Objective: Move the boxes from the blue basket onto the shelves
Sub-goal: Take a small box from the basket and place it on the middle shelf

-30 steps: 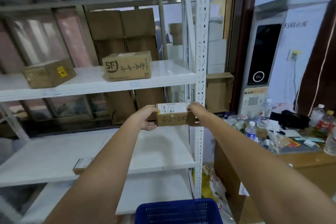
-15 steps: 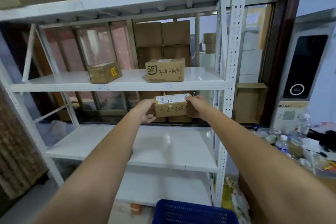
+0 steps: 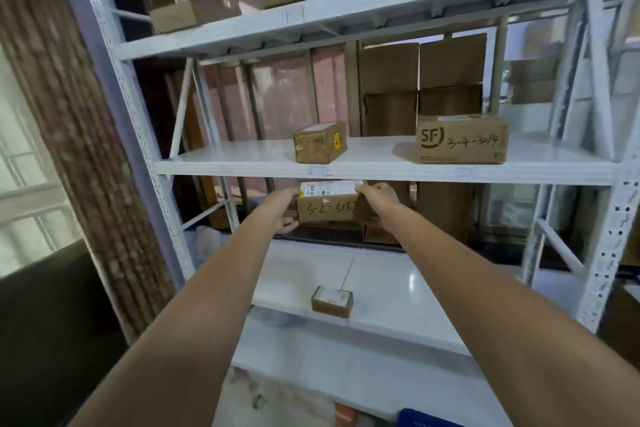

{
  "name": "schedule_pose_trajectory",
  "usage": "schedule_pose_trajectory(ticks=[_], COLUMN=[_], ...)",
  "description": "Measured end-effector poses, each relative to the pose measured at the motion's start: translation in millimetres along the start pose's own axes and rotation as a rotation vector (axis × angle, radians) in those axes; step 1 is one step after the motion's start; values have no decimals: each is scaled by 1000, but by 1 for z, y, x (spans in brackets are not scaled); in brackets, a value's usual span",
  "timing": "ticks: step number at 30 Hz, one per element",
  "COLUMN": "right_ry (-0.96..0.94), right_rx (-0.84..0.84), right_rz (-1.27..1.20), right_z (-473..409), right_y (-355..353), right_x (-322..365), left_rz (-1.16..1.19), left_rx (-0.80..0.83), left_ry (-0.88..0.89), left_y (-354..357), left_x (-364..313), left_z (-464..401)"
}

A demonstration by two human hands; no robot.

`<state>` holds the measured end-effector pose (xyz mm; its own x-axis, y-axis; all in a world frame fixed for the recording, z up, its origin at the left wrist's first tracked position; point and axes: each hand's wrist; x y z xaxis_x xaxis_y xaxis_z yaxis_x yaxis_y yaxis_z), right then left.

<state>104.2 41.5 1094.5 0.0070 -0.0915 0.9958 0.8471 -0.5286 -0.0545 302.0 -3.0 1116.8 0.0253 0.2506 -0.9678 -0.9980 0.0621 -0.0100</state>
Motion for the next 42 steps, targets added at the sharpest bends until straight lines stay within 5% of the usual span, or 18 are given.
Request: schedule_pose_trajectory(ticks=[11,21,30,42], right_ry=[-57,-145,-205,-161], right_rx=[0,24,85,-273], right_rz=[74,106,135,308], right_z=[-42,-134,-229,-276], right_y=[223,365,440,470], right_x=[48,95,132,94], left_rz=[0,82,106,-63], left_rx=[-18,-69,-36,263], left_ry=[26,105,135,204], left_y=[-176,-251,-276,-257], left_x=[-55,-113,-172,-170], left_z=[-134,-249,-366,-497])
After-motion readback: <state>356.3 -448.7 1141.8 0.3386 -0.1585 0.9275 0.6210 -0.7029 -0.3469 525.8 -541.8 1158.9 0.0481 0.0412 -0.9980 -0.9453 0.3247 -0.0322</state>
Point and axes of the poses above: each hand's wrist, its own z-axis away from the middle knuckle, its own y-axis out of the palm, x = y × z, and after that the axes turned 5 degrees about -x, right-handed
